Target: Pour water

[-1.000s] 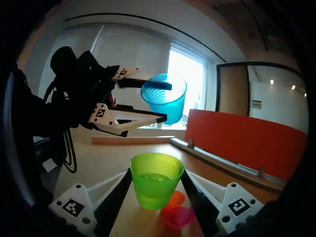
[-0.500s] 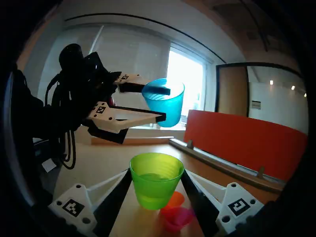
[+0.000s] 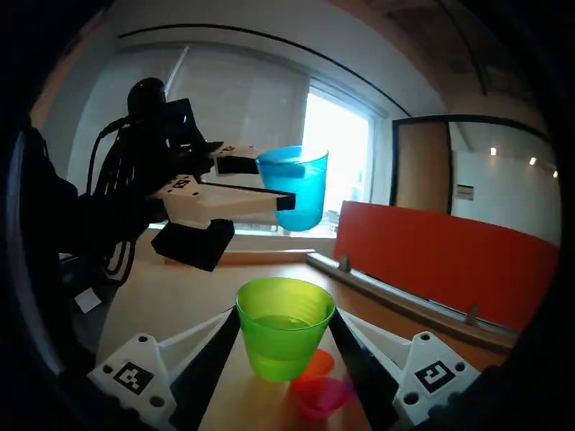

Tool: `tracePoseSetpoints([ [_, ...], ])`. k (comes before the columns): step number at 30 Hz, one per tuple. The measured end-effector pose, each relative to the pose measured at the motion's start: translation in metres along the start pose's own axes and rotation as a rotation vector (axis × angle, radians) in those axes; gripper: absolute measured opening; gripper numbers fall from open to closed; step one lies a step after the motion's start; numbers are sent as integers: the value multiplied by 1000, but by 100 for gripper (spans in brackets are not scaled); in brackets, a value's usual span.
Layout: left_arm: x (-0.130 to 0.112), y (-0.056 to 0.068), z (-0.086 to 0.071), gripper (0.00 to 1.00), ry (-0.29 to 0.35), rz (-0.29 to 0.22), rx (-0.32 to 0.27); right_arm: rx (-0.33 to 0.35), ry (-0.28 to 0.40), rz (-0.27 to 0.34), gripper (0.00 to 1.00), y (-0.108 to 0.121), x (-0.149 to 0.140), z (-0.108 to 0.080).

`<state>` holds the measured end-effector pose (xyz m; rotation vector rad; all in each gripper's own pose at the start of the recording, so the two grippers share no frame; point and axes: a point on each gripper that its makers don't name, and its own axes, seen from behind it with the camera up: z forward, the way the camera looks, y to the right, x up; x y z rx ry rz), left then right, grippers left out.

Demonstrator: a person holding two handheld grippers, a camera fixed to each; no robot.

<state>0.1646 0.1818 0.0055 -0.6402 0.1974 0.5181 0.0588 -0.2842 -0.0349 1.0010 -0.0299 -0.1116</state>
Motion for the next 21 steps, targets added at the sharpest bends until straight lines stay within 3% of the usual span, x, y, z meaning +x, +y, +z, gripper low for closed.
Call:
tracePoseSetpoints([
  [12, -1, 1, -2, 81, -19, -192, -23, -4, 8, -3, 90, 0, 3, -1],
  [21, 7, 0, -3, 81, 7, -334, -45, -8, 10, -7, 90, 1, 5, -1],
])
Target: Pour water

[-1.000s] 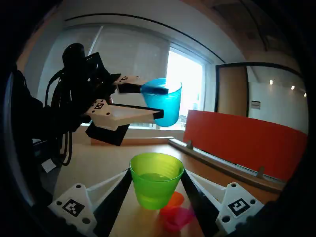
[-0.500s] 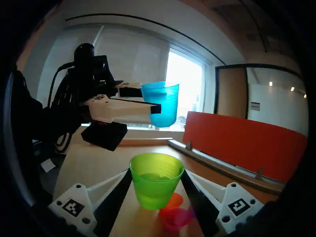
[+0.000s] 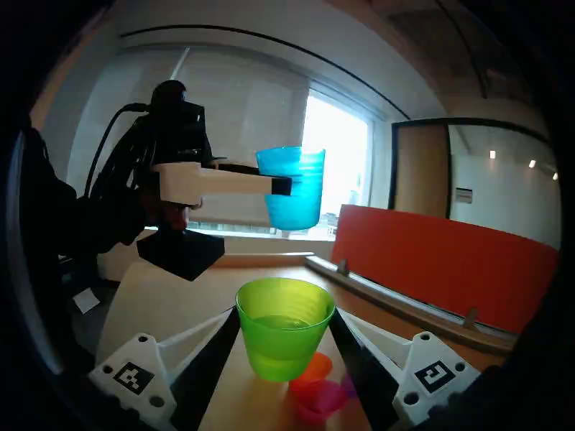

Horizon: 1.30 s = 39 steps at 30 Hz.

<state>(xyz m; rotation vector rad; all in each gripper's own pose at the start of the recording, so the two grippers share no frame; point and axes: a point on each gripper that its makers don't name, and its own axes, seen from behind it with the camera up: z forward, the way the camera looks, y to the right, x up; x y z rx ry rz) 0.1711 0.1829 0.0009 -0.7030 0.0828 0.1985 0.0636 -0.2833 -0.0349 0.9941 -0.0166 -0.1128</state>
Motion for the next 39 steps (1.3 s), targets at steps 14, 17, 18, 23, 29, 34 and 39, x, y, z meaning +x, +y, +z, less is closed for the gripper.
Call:
tracePoseSetpoints([
  [14, -6, 4, 2, 81, -34, -109, -31, -9, 3, 8, 90, 2, 3, -1],
  [17, -9, 4, 3, 81, -40, -112, -33, -9, 4, 15, 91, 3, 4, -1],
  [18, -9, 4, 2, 81, -42, -112, -33, -9, 4, 16, 90, 3, 4, -1],
  [23, -14, 3, 2, 81, -59, -118, -31, -12, -1, 18, 90, 5, 5, -3],
  [29, -23, 2, 3, 81, -85, -136, -33, -7, -19, 20, 90, 5, 6, -4],
  [34, -36, 1, 2, 81, -123, -152, -42, -5, -44, 29, 90, 8, 3, -5],
  [39, -51, 1, 1, 81, -165, -158, -50, -3, -72, 39, 91, 14, -1, -7],
])
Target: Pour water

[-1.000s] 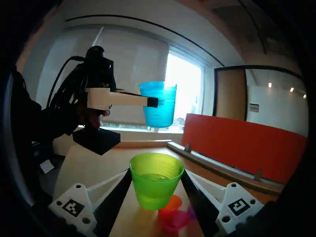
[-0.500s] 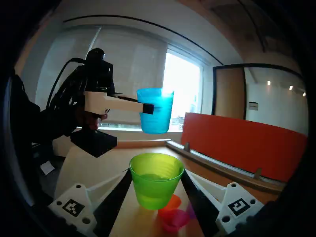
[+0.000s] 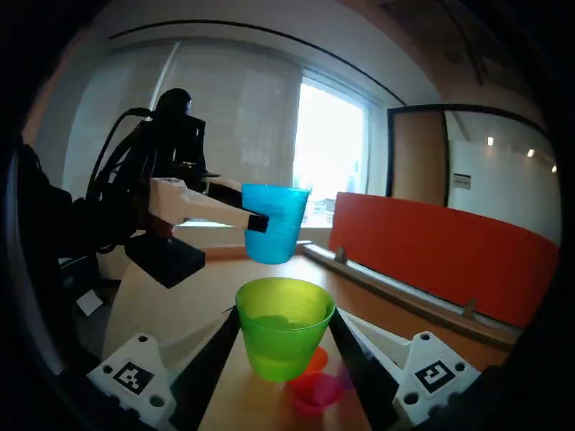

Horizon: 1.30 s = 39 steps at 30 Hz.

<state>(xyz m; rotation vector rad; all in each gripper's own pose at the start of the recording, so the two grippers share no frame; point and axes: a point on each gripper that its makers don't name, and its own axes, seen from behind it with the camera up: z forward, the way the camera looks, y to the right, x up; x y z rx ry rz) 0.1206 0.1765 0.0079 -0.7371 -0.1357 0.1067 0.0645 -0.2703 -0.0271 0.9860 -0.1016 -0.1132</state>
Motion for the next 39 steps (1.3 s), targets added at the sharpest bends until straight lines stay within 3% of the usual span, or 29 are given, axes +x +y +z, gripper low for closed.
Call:
tracePoseSetpoints([
  [12, -24, -4, -1, 82, -54, 2, -13, 7, -52, -5, 91, 5, -7, -1],
  [39, -86, 13, 7, 82, -179, 32, -78, 15, -170, -11, 91, 17, -48, -10],
])
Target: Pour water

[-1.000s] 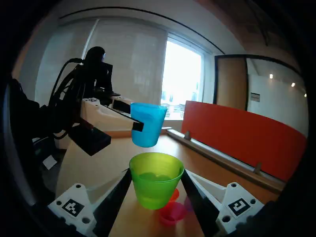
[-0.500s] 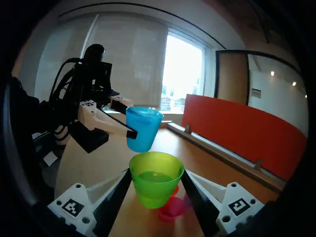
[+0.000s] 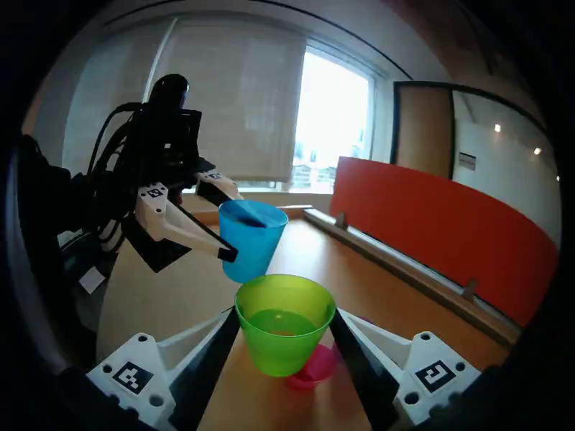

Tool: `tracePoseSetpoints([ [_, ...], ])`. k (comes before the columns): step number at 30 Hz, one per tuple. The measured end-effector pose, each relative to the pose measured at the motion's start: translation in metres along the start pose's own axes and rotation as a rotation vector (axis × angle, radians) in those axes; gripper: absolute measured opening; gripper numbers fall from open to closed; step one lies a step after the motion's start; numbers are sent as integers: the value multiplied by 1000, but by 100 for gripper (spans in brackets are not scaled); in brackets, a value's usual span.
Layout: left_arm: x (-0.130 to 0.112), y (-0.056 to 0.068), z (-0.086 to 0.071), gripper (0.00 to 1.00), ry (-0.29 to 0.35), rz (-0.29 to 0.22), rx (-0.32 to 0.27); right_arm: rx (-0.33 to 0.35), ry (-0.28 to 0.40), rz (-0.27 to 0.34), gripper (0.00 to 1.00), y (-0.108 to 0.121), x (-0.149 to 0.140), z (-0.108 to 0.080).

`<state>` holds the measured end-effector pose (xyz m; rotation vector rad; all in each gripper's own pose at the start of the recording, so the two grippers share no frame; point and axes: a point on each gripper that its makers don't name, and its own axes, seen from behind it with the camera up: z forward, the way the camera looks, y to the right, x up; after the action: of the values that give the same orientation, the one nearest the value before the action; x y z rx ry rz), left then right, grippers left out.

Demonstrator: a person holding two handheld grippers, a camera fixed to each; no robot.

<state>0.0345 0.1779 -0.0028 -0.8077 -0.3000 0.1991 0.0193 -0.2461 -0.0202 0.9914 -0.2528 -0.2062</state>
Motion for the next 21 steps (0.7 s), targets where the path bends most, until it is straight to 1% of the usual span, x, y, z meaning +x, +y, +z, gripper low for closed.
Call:
tracePoseSetpoints([
  [11, -24, 6, 4, 82, -56, 6, -24, 28, -68, -10, 91, -6, -20, -2],
  [21, -52, 17, 8, 82, -126, 34, -52, 42, -116, -9, 91, -9, -34, -1],
])
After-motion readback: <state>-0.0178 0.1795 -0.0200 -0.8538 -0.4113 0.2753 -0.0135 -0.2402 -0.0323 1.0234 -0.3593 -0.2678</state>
